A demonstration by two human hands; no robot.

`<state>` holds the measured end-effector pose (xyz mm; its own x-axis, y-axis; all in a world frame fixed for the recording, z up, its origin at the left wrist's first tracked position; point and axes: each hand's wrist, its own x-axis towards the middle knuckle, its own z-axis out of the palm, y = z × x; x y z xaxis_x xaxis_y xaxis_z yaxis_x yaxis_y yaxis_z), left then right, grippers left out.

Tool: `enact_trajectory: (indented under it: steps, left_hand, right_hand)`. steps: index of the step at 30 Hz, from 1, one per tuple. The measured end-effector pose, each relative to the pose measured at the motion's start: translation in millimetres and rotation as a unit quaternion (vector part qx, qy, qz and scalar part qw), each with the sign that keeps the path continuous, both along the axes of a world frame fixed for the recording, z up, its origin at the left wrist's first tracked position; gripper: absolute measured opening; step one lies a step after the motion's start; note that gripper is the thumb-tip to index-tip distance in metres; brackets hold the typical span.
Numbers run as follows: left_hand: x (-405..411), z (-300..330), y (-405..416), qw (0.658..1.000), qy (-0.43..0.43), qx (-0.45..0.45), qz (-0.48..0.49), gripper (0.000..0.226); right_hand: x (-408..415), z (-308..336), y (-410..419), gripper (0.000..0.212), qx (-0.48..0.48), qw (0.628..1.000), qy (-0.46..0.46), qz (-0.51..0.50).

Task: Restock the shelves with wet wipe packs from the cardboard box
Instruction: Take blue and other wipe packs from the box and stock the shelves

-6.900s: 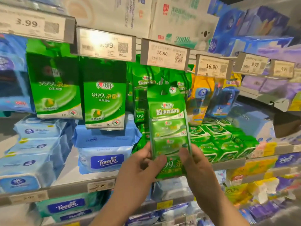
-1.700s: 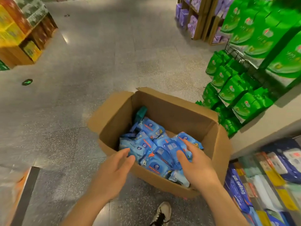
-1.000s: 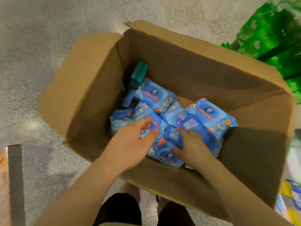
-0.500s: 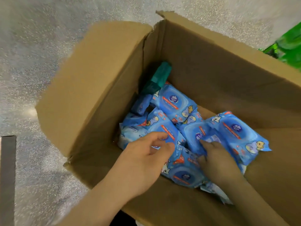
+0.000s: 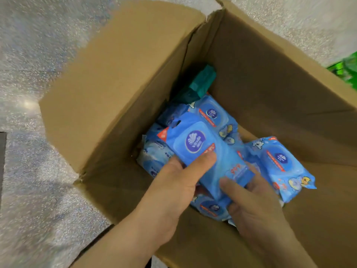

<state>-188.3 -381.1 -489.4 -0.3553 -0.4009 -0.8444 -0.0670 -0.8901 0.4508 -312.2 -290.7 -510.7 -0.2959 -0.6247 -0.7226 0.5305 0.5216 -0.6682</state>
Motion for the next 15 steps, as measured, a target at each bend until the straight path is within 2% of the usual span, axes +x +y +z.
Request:
enact_trajectory:
  steps: [2,4,6,7,10,12,15]
  left_hand:
    - [3,-3,-5,0.996,-0.006,-0.015,0.088,0.03]
    - [12,-9,-8,0.992,-0.02,-0.026,0.125,0.029]
    - [20,-11,-10,0.99,-0.03,-0.031,0.137,0.027]
    - [24,-11,-10,0.989,-0.03,-0.029,0.14,0.027]
    - [32,-11,-6,0.989,-0.03,-0.03,0.14,0.028]
    - [35,-11,-4,0.99,-0.031,-0.036,0.132,0.03]
    - [37,-9,-3,0.991,-0.041,-0.058,0.112,0.03]
  right_hand:
    - [8,-5,-6,0.068,0.025,0.996,-0.043,0.073]
    - [6,-17,-21,0.06,0.052,0.996,-0.04,0.059]
    - [-1,-37,-51,0.033,0.1,0.993,0.045,0.035]
    - [-3,-50,-69,0.026,0.121,0.987,0.096,0.053]
    - [5,-79,-123,0.037,0.119,0.958,0.217,0.143]
    - [12,-91,-151,0.047,0.116,0.941,0.264,0.18]
    - [8,-115,-162,0.022,0.115,0.941,0.256,0.188]
